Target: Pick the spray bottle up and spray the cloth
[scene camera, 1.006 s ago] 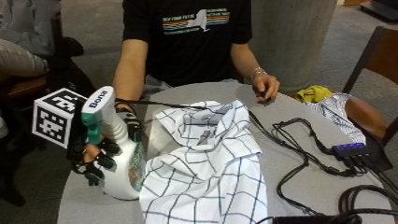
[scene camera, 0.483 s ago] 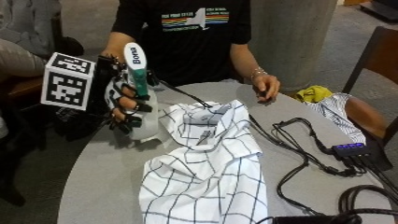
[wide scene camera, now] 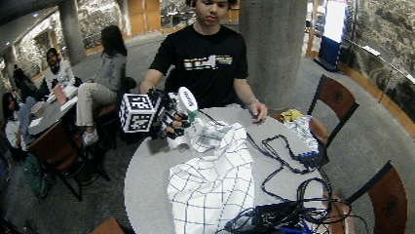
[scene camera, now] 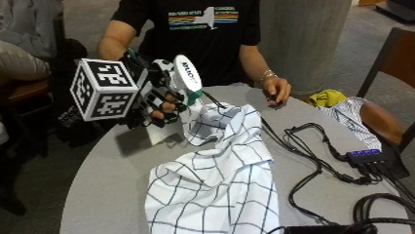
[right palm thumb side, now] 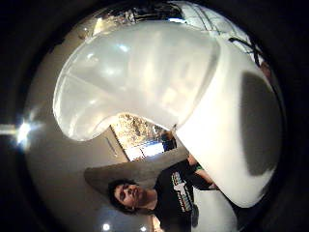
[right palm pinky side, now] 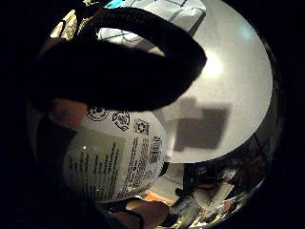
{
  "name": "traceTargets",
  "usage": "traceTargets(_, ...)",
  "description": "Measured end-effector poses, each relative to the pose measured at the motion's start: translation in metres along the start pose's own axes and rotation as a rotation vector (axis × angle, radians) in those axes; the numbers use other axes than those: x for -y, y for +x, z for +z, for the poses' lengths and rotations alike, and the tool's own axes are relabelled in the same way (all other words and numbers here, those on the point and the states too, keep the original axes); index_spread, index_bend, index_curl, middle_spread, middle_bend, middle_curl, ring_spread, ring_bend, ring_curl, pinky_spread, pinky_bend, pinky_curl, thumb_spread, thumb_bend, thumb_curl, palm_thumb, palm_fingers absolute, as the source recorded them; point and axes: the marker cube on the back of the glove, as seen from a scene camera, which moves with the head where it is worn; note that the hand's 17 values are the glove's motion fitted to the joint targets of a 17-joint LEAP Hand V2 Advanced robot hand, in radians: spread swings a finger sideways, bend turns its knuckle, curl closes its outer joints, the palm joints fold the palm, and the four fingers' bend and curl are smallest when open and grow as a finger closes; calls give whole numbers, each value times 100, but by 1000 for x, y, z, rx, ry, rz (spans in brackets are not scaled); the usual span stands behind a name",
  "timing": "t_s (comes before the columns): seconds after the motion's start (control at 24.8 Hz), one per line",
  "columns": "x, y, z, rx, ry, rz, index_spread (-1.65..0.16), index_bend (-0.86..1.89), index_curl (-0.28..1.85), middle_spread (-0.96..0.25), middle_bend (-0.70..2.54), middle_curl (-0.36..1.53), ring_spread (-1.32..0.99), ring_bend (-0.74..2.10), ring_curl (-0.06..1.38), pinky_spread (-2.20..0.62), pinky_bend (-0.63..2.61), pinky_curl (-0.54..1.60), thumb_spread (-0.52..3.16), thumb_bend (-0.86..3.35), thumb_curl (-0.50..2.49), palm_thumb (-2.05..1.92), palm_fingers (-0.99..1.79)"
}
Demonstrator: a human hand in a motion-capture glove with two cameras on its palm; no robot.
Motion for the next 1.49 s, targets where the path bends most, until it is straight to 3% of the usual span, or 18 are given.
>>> traceTargets(0.44,13,1,18,-19,-155,198,-19,23,53,-4,20,46,-7,27,39,26,18,26,48,-3,68,94,107)
traceTargets(1.49,15,5,24,-59,-192,282,-18,18,58,-4,19,48,-7,26,42,25,18,25,53,-3,71,93,108)
